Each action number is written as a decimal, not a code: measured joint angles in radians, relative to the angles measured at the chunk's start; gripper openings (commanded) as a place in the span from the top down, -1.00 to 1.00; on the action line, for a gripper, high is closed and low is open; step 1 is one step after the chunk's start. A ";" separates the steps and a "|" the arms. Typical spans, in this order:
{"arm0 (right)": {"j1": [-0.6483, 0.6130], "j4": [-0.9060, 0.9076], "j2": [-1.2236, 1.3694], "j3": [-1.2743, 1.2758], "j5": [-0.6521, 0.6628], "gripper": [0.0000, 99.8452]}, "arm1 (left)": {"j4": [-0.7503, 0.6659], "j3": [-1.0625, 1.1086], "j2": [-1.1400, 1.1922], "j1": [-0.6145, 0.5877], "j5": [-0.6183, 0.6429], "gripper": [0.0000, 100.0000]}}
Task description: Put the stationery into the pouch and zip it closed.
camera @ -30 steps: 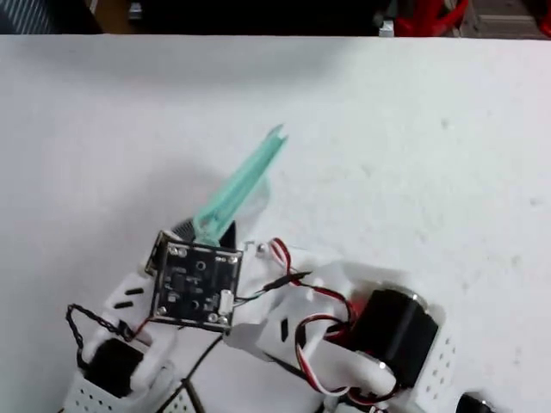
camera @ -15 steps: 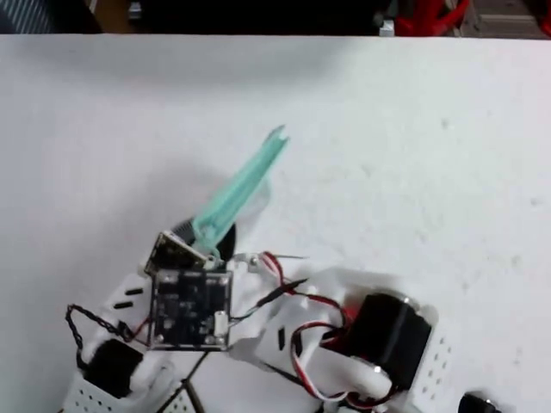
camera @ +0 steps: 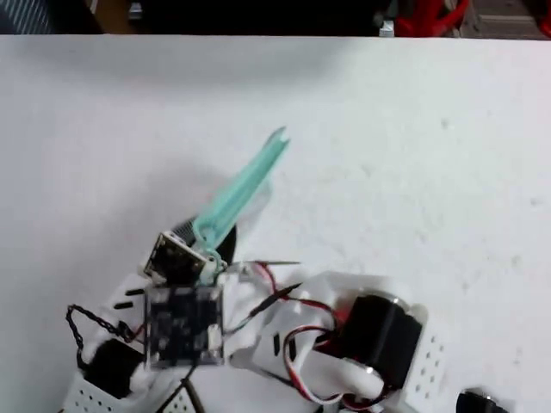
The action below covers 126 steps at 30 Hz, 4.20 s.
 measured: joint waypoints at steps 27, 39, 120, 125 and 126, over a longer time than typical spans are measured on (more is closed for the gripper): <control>0.540 -0.031 -0.118 -0.199 0.005 0.67 | -0.091 0.048 0.015 -0.040 0.005 0.95; 0.531 -0.252 0.009 -0.224 -0.624 0.31 | -0.091 0.048 0.015 -0.040 0.005 0.95; 1.192 -0.367 1.267 -0.540 -0.508 0.96 | -0.021 -0.029 0.015 -0.227 0.249 0.73; 1.246 -0.414 1.358 -0.540 -0.733 0.96 | -0.046 -0.018 0.015 -0.227 0.236 0.73; 1.261 -0.428 1.367 -0.540 -0.772 0.96 | -0.051 -0.008 0.009 -0.224 0.236 0.72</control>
